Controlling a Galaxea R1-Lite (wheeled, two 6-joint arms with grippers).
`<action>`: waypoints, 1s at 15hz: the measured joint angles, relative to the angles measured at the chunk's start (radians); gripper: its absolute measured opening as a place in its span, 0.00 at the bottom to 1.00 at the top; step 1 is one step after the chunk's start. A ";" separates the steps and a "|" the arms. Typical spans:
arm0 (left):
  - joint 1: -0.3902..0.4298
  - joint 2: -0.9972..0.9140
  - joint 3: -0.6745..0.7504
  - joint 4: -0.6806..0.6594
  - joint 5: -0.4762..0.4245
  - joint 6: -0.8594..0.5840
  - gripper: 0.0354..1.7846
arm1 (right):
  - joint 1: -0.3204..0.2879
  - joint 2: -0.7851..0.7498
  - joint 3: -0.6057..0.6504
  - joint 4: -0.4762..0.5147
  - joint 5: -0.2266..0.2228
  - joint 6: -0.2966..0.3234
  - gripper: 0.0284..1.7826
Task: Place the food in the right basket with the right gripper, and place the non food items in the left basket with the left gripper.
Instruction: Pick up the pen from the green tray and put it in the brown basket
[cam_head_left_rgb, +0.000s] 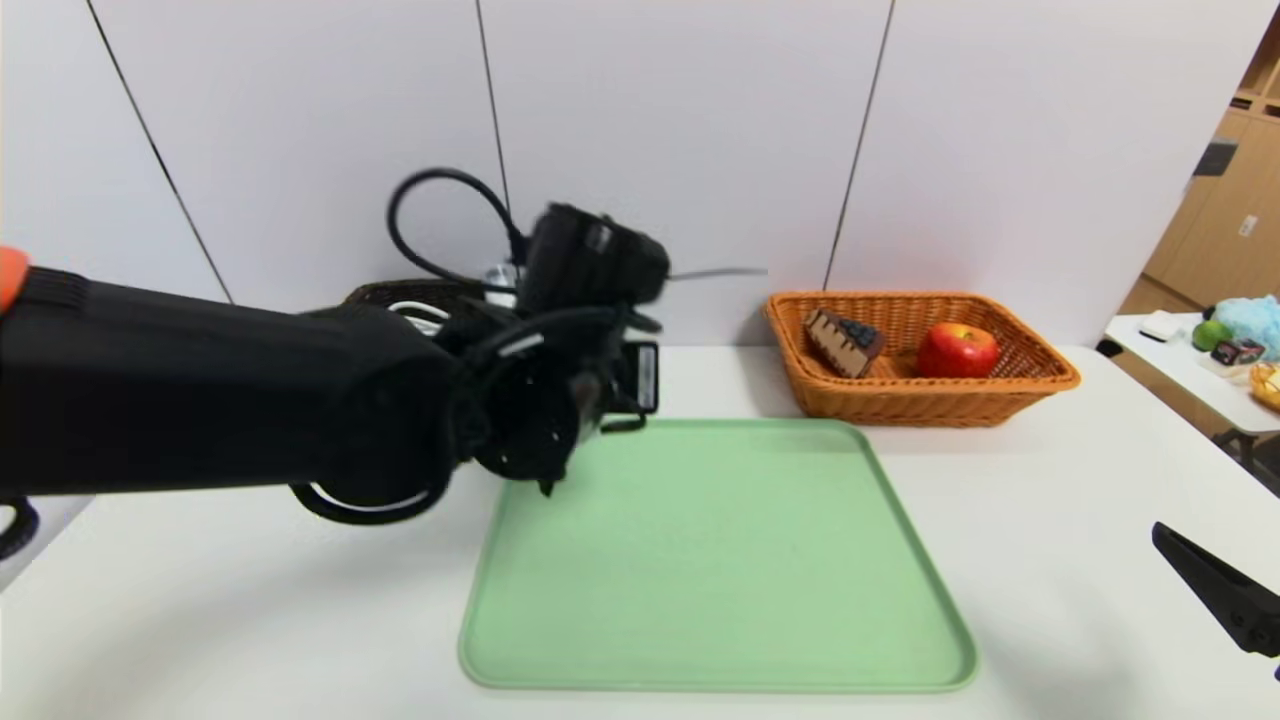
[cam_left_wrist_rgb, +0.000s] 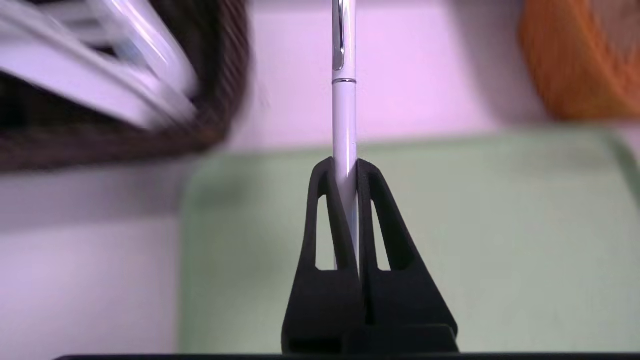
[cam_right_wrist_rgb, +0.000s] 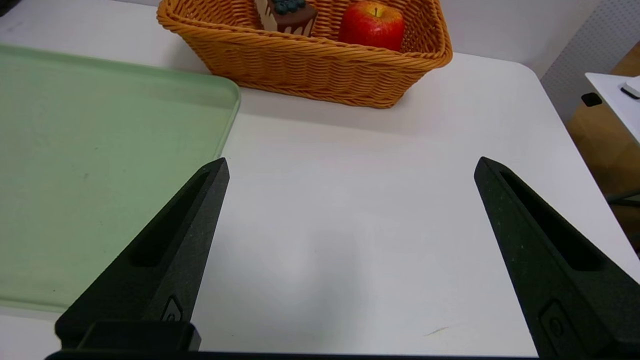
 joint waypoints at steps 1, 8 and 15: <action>0.079 -0.021 0.010 -0.098 0.001 0.063 0.02 | 0.000 0.000 0.001 0.000 0.000 -0.002 0.95; 0.479 0.003 0.142 -0.522 -0.175 0.359 0.02 | 0.000 -0.002 0.007 -0.001 -0.002 -0.009 0.95; 0.545 0.127 0.090 -0.503 -0.189 0.362 0.02 | 0.000 -0.017 0.020 0.010 -0.002 -0.008 0.95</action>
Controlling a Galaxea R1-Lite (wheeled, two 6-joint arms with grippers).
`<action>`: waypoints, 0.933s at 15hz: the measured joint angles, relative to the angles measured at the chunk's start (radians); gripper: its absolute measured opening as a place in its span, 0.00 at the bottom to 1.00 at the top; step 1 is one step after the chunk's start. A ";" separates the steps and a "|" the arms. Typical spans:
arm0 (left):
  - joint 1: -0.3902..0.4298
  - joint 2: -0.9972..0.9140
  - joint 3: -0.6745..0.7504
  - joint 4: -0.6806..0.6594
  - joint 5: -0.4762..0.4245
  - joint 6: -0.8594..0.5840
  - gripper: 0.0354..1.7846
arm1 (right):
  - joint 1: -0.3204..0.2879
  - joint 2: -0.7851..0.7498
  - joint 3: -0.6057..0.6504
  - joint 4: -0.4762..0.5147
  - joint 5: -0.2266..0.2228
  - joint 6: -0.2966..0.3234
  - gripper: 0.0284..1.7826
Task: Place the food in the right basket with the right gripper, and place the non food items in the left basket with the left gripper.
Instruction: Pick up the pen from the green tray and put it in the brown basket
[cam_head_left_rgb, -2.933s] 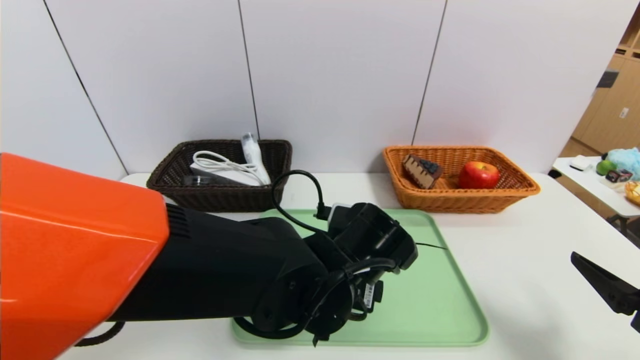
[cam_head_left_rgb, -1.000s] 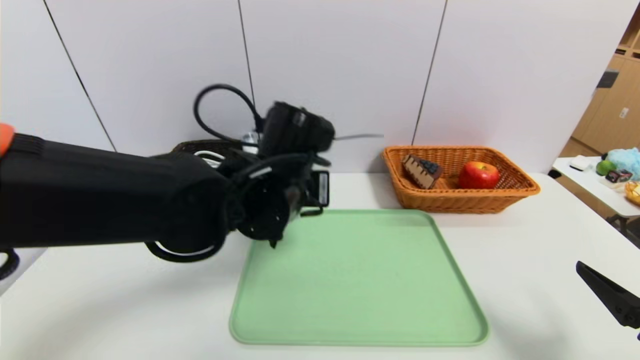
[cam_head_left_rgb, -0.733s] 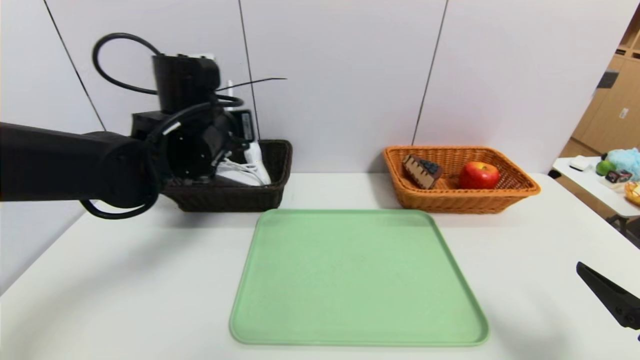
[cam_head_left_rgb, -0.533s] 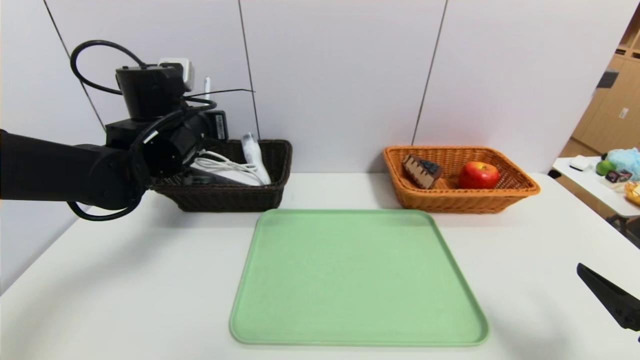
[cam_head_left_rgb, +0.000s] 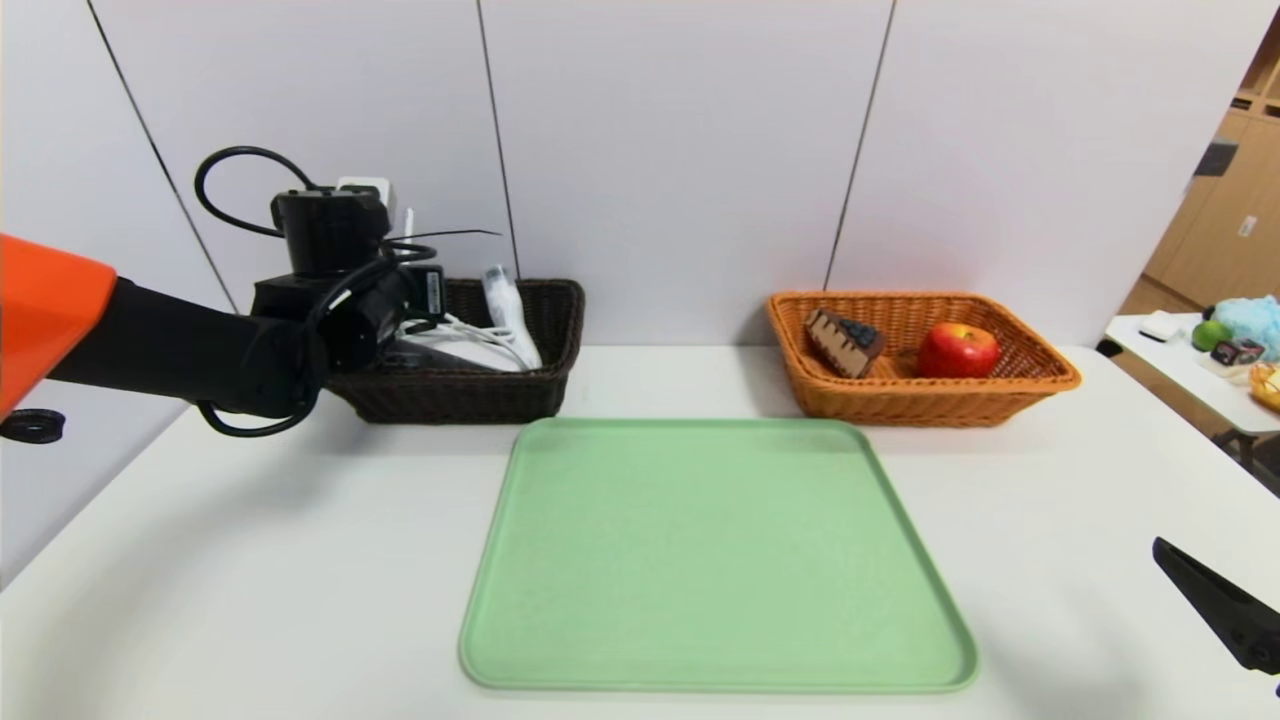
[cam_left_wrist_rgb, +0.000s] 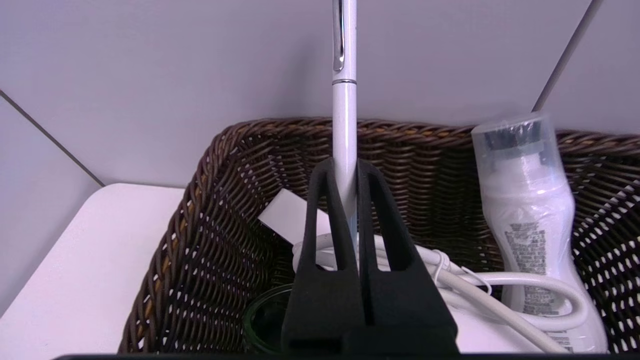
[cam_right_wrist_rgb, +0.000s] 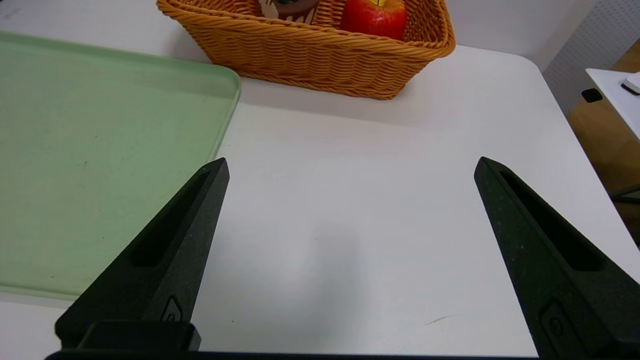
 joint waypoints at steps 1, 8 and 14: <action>0.001 0.008 -0.005 0.013 -0.001 0.001 0.02 | 0.000 -0.002 0.002 0.000 0.000 0.000 0.95; 0.007 0.022 -0.013 -0.003 0.000 -0.002 0.45 | 0.000 -0.005 0.002 0.000 0.002 0.000 0.95; 0.008 0.003 -0.017 -0.001 0.000 -0.001 0.72 | 0.000 -0.006 -0.001 -0.001 0.002 0.000 0.95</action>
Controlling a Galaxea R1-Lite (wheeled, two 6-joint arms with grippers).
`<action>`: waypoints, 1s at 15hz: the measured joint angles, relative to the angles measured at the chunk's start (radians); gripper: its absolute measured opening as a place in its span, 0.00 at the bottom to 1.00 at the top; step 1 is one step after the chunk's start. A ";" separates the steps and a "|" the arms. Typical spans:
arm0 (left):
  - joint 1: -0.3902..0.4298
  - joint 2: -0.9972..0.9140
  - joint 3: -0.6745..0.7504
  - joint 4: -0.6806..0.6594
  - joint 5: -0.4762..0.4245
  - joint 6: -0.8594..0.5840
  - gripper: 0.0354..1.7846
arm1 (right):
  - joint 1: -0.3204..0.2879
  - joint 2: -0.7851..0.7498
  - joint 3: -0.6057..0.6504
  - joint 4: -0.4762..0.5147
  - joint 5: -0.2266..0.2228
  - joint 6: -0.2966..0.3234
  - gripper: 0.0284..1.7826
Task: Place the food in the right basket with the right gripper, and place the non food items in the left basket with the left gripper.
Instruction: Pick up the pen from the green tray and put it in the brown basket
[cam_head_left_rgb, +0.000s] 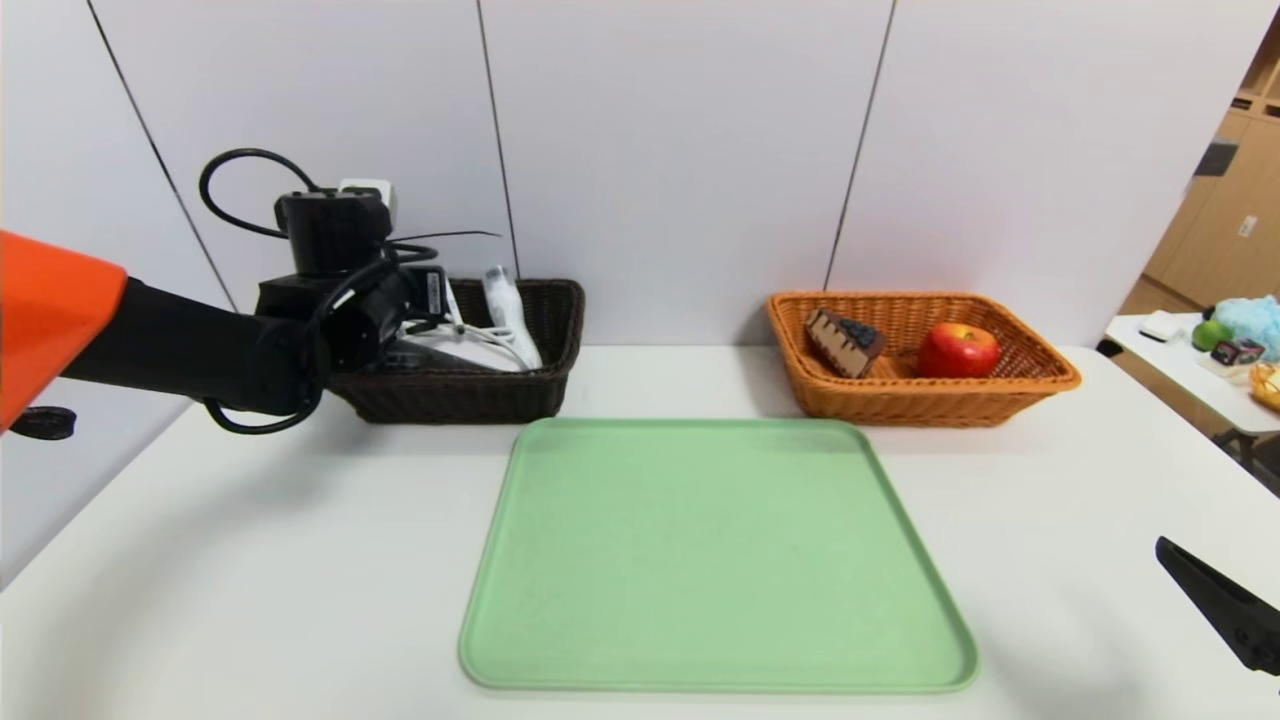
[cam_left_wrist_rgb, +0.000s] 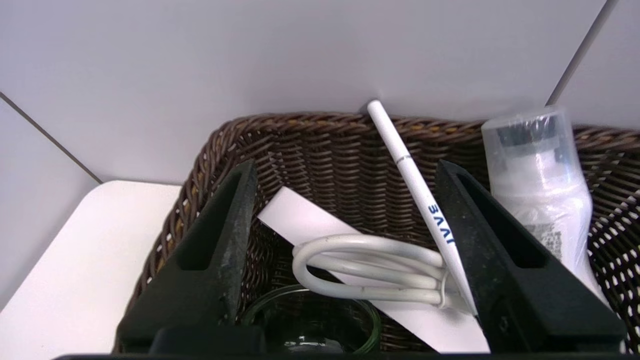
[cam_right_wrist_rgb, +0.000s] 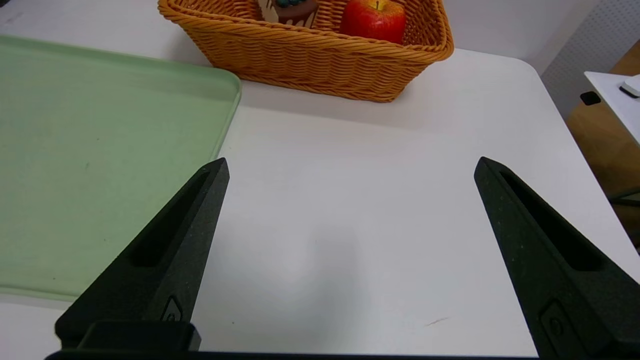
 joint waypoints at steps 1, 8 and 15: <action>0.000 -0.020 -0.004 0.003 -0.001 -0.001 0.75 | 0.000 0.000 -0.002 -0.001 0.000 0.000 0.95; -0.001 -0.482 0.424 0.133 -0.002 -0.035 0.87 | -0.008 -0.096 -0.037 0.082 -0.024 0.008 0.95; 0.058 -1.073 0.952 0.156 0.074 -0.134 0.92 | -0.050 -0.481 -0.089 0.533 0.002 0.051 0.95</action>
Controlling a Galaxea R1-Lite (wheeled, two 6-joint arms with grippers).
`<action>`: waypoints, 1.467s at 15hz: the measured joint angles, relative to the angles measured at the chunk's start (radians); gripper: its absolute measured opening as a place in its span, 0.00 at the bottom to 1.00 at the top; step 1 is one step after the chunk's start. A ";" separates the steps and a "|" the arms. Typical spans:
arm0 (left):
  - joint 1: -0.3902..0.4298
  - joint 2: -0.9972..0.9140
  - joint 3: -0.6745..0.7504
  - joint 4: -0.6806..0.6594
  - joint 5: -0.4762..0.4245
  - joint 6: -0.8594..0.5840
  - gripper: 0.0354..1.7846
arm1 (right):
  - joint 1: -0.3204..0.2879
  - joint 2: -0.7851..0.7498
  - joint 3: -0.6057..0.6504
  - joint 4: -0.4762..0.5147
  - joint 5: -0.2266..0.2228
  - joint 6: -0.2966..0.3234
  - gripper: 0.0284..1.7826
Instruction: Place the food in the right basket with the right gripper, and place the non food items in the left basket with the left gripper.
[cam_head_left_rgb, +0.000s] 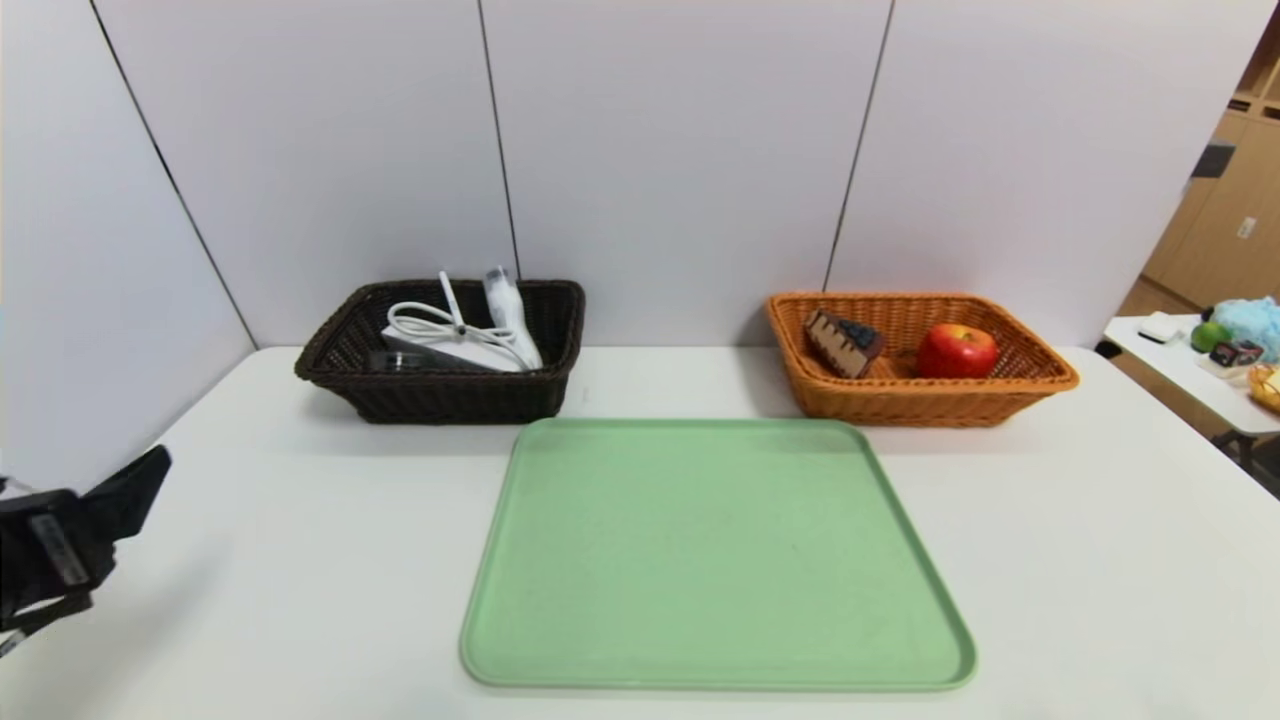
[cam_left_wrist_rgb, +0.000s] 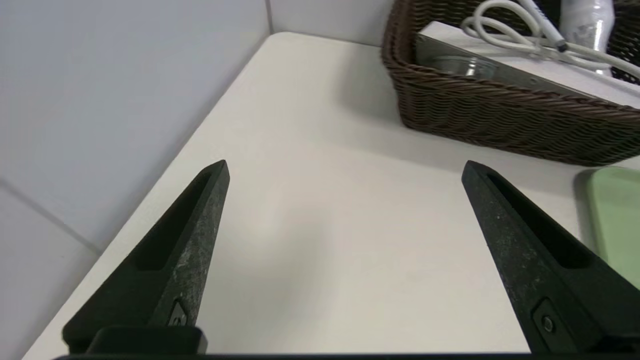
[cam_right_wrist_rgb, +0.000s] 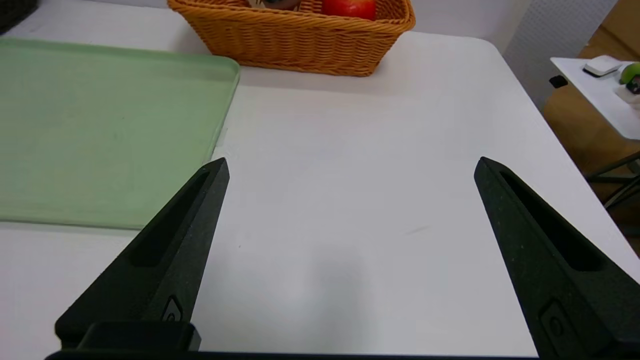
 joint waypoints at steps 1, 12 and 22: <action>0.019 -0.055 0.039 0.002 0.002 0.001 0.92 | 0.004 -0.026 -0.020 0.043 0.003 0.013 0.95; 0.061 -0.541 0.121 0.210 -0.067 0.146 0.94 | 0.065 -0.336 -0.194 0.294 0.134 0.019 0.95; 0.110 -0.644 -0.037 0.501 -0.059 0.084 0.94 | 0.065 -0.346 -0.135 0.300 0.236 0.020 0.95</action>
